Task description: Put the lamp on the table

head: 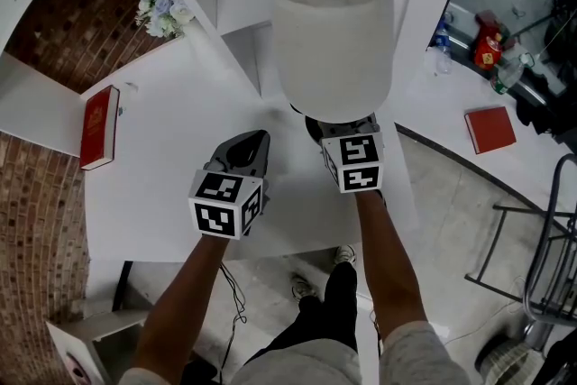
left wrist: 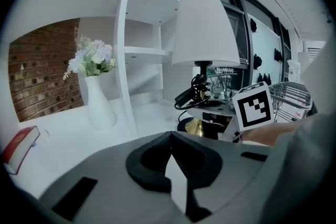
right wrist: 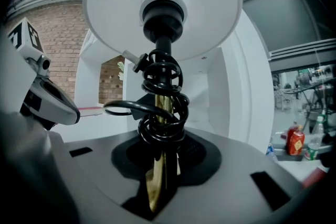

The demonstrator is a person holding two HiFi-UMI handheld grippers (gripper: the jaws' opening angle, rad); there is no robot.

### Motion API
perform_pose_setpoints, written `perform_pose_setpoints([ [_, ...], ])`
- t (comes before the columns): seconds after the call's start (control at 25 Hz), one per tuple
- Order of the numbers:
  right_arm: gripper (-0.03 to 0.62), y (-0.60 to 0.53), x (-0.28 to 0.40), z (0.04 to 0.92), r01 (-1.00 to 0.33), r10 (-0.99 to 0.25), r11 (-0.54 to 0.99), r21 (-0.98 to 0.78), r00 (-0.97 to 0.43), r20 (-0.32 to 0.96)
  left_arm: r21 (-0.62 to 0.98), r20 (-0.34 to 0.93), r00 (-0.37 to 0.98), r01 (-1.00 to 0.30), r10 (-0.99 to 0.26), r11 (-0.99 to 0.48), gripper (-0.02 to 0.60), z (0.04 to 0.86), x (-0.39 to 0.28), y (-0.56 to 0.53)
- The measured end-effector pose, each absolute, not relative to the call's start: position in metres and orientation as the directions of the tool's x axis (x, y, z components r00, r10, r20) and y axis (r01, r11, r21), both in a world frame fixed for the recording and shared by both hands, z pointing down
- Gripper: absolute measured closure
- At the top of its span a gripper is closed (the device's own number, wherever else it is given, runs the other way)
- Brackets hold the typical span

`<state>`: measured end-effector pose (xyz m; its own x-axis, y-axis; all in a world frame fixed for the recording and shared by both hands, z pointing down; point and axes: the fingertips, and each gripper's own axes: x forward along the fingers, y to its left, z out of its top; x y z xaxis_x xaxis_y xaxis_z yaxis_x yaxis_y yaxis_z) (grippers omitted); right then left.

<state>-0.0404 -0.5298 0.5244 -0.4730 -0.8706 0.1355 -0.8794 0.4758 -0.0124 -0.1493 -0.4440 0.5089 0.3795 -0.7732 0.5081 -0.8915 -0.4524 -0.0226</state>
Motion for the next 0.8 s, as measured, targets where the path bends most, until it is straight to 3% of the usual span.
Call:
perform_pose_setpoints([
  [0.8,0.511,-0.530,-0.039,0.530,-0.876,-0.854,0.480,-0.044,-0.478,0.208,-0.029,0.510,0.379,-0.890,-0.772,-0.456,0.588,0.503,-0.147,-0.432],
])
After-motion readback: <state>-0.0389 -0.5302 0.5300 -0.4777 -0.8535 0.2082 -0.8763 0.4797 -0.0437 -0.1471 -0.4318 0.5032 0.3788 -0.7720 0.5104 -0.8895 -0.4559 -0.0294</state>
